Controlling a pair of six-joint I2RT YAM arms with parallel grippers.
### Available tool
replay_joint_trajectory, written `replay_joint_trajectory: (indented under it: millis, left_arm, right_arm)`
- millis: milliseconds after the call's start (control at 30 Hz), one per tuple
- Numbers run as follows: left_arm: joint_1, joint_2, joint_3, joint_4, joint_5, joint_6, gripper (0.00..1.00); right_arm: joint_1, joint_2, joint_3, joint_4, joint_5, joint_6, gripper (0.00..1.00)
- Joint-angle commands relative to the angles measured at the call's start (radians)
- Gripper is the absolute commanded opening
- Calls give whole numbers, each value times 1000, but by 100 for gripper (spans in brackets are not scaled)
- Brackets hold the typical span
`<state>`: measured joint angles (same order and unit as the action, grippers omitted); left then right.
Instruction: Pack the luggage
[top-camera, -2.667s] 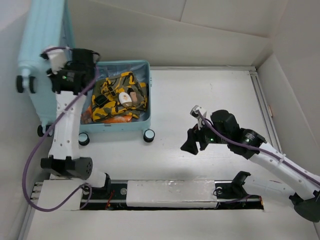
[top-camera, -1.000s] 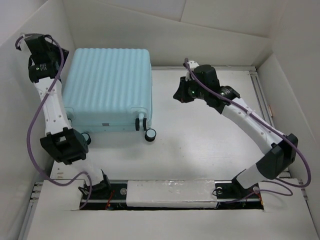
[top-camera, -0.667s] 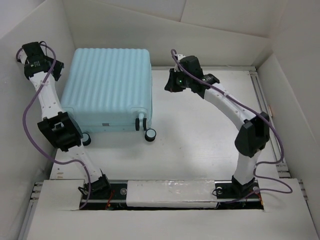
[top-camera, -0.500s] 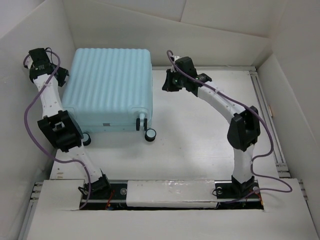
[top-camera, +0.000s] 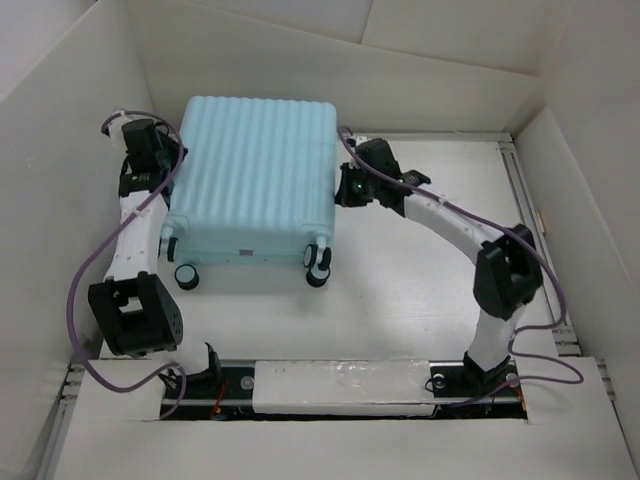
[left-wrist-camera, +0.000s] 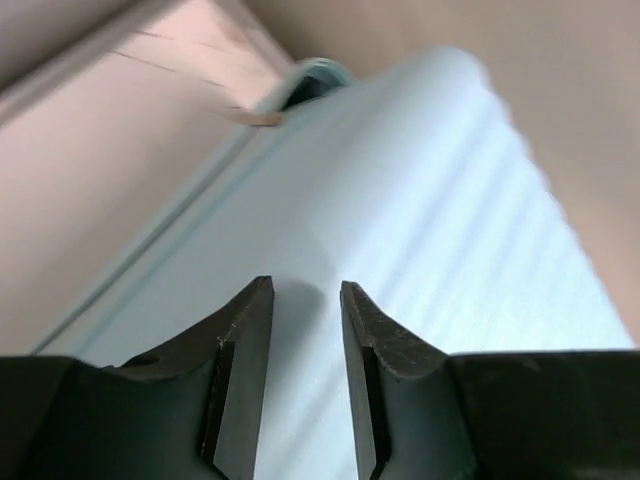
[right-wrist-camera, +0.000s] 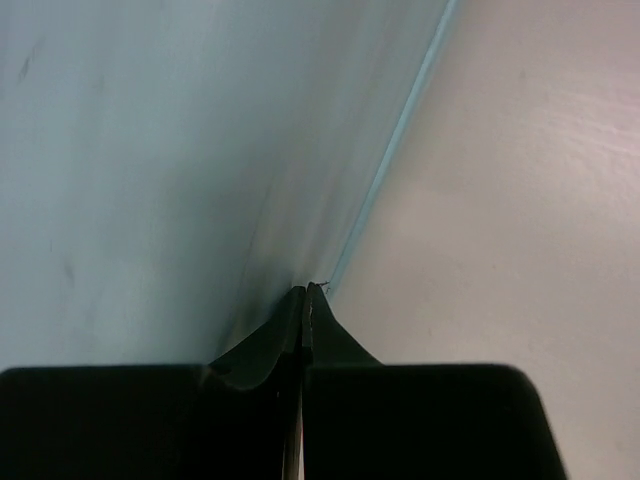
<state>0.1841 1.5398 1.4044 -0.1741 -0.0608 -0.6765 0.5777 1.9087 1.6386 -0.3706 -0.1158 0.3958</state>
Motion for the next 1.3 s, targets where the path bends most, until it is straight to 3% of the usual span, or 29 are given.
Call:
replay_joint_trajectory:
  millis: [0,200,333,500,600,667,733,800,933,1000,1167,1267]
  left_arm:
    - [-225,-26,-134,-115,374,-47,28]
    - [-584,-56,-188,-61,403,-170,27]
    - [-632,-151,-188,-51,360,-218,27]
    - [-485,-204,32,-193,287,-117,34]
    - [-309,-179,203,-217,265,-49,37]
    - [-202,-138,303,-234,183,6,39]
    - [-146,-90,367,-290,0,41,39]
    - [-60,9,442,-320,-101,87,36]
    - [-8,153,458,-370,-191,115,15]
    - [6,256,479,-421,-153,141,0]
    - [51,407,542,-473,-5,155,0]
    - [51,407,464,-440,105,183,0]
  right_arm:
    - [-12,-216,-149,85,-2,2,0]
    - [-97,-560,-422,-2,70,-29,0]
    - [-217,-657,-485,-79,91,-52,0]
    - [-297,-671,-471,-90,0,-74,0]
    - [-276,-646,-427,-90,-22,-74,0]
    - [-256,-606,-404,-80,-22,-74,0]
    - [-225,-573,-360,-80,-31,-74,0]
    - [-211,-516,-330,-89,-31,-84,0]
    - [-211,-433,-274,-59,-31,-72,0]
    - [-220,-371,-193,-47,-31,-61,0]
    - [-231,-240,-83,-68,-31,-52,0]
    - [-231,-157,-23,-48,-31,-42,0]
